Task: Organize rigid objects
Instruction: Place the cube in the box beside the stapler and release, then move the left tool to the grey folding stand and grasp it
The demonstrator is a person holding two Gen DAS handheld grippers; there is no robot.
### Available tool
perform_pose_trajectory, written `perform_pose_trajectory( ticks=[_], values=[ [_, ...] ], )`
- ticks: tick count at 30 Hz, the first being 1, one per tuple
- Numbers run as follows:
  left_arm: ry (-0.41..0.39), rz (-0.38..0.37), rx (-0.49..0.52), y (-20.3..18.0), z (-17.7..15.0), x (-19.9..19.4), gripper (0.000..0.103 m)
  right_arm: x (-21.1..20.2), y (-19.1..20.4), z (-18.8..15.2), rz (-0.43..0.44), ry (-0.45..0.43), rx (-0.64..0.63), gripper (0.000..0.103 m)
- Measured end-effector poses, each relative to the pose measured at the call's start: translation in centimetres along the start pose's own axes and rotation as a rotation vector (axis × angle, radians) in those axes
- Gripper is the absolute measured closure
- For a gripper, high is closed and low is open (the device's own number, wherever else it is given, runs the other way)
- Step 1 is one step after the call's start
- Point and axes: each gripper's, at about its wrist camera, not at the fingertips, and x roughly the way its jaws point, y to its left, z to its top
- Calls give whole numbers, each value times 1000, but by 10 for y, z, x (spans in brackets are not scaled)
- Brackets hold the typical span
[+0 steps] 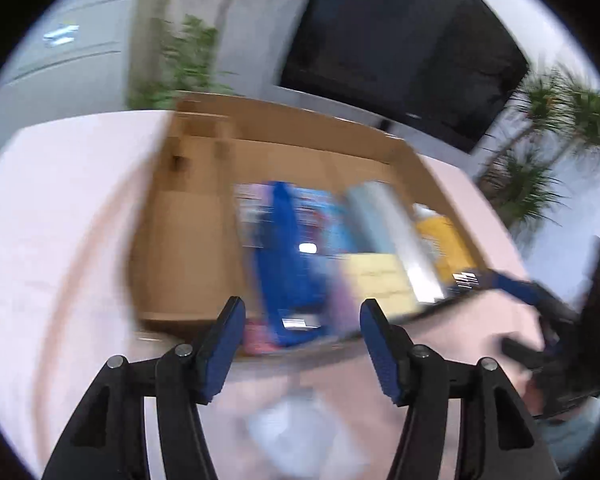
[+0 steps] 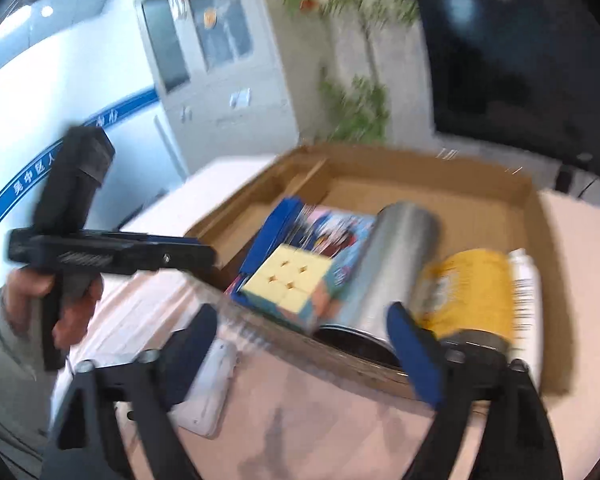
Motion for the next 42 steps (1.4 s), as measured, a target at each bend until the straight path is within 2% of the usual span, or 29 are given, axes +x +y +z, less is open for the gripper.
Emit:
perform_pose_trajectory(
  ticks=[2, 5, 8, 10, 11, 12, 13, 14, 15, 17, 18, 20, 21, 22, 25, 28, 30, 32, 34, 36, 37, 38, 39, 40, 42],
  values=[
    [-32, 61, -52, 27, 5, -4, 44, -23, -16, -14, -106, -49, 42, 13],
    [-74, 168, -135, 68, 11, -7, 44, -45, -73, -30, -261, -61, 241, 13],
    [-43, 183, -177, 93, 12, 5, 44, -52, -131, -41, -433, -9, 356, 15],
    [6, 164, -218, 103, 12, 22, 47, -48, -157, -43, -463, 11, 388, 22],
    [14, 151, -216, 103, 12, 27, 54, -44, -170, -43, -479, 26, 409, 24],
    [22, 125, -201, 100, 11, 33, 60, -38, -179, -42, -487, 38, 424, 30],
    [43, 101, -191, 98, 10, 37, 79, -31, -188, -41, -487, 52, 443, 44],
    [61, 86, -180, 93, 10, 41, 86, -20, -197, -40, -470, 66, 455, 49],
    [53, 116, -163, 87, 9, 40, 87, -17, -201, -38, -449, 51, 458, 56],
    [62, 164, -141, 77, 8, 41, 90, -10, -195, -31, -419, 58, 402, 95],
    [66, 173, -146, 74, 7, 41, 91, -5, -189, -26, -415, 70, 367, 99],
    [72, 194, -143, 69, 1, 38, 91, 3, -175, -22, -454, 92, 307, 102],
    [79, 200, -142, 65, -4, 35, 91, 5, -173, -23, -445, 111, 304, 102],
    [82, 205, -143, 62, -7, 34, 91, 8, -173, -26, -428, 144, 327, 102],
    [83, 239, -120, 55, -15, 28, 88, 0, -166, -33, -426, 140, 322, 102],
    [54, 240, -151, 56, -17, 18, 84, -1, -159, -33, -413, 158, 321, 102],
    [18, 206, -143, 48, -20, 4, 71, -7, -154, -35, -396, 169, 328, 102],
    [-16, 195, -127, 35, -25, -12, 48, -22, -145, -41, -394, 160, 318, 99],
    [-14, 153, -104, 23, -37, -22, 35, -45, -134, -44, -423, 135, 310, 99],
    [28, 89, -92, 15, -51, -21, 35, -66, -108, -38, -438, 91, 237, 87],
    [64, 43, -103, 12, -58, -15, 35, -74, -91, -38, -413, 68, 209, 60],
    [91, -3, -127, 13, -63, -9, 35, -80, -72, -39, -367, 46, 196, 27],
    [130, -49, -157, 14, -67, 2, 35, -80, -54, -41, -312, 34, 192, 17],
    [180, -79, -181, 14, -72, 16, 35, -72, -25, -47, -217, 46, 172, 15],
    [261, -109, -197, 10, -80, 39, 36, -51, 22, -58, -80, 111, 88, 18]
  ],
)
